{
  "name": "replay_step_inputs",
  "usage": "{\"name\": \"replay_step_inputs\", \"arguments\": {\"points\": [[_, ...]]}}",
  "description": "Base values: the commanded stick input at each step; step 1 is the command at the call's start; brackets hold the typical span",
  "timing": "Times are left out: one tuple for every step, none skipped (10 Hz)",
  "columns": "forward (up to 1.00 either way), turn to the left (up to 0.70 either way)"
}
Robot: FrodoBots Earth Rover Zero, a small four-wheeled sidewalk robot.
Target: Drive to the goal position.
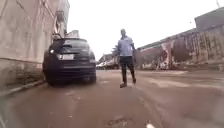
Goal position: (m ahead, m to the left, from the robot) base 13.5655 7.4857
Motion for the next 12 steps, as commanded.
{"name": "replay_step_inputs", "arguments": {"points": [[0.7,-0.35],[0.69,-0.34],[0.27,-0.14],[0.0,0.0],[0.0,0.0],[0.0,0.0],[0.0,0.0],[0.0,0.0],[0.0,0.0],[0.0,0.0],[0.0,0.0],[0.0,0.0]]}}
